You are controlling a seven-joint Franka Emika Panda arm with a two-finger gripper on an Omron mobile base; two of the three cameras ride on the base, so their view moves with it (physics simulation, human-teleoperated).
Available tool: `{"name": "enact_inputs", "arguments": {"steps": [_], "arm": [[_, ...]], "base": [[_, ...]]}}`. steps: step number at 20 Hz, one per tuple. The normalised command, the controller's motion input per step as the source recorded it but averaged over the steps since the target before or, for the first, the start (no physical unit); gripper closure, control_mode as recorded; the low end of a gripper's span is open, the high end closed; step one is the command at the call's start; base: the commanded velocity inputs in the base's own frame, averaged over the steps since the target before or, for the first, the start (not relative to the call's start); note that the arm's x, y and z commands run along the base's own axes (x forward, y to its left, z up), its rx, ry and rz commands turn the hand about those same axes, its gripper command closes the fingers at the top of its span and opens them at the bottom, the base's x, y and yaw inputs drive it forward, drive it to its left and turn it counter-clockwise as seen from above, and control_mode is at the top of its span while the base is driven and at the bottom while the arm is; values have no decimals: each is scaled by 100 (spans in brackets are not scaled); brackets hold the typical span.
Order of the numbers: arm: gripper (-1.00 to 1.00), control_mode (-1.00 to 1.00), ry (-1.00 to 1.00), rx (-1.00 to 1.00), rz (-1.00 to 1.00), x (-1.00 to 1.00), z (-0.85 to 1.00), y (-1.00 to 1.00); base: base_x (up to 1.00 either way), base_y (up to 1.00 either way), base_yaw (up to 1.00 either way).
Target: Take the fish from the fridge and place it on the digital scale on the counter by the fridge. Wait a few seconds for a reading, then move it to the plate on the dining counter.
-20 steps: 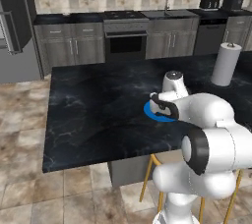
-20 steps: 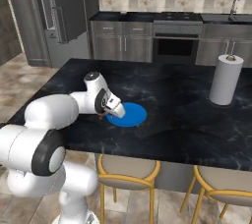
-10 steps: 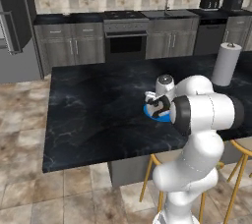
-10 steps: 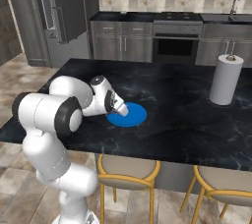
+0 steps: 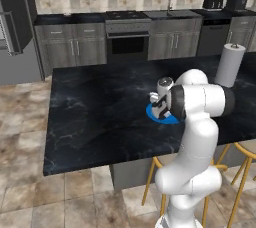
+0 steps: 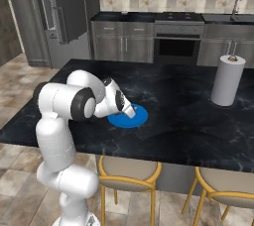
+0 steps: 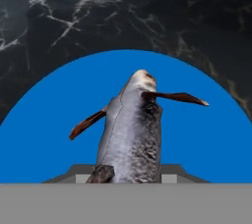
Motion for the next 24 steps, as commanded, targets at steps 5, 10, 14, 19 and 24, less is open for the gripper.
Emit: {"name": "enact_inputs", "arguments": {"steps": [5,10,14,19,24], "arm": [[-100,-100,5,0,-11,0,-28,-15],[-100,-100,7,0,-10,7,-11,-12],[-100,-100,1,0,-7,31,0,-15],[-100,-100,0,2,-3,7,23,-3],[-100,-100,1,8,-1,-2,49,0]], "base": [[0,0,0],[0,0,0],[0,0,0],[0,0,0],[0,0,0]]}}
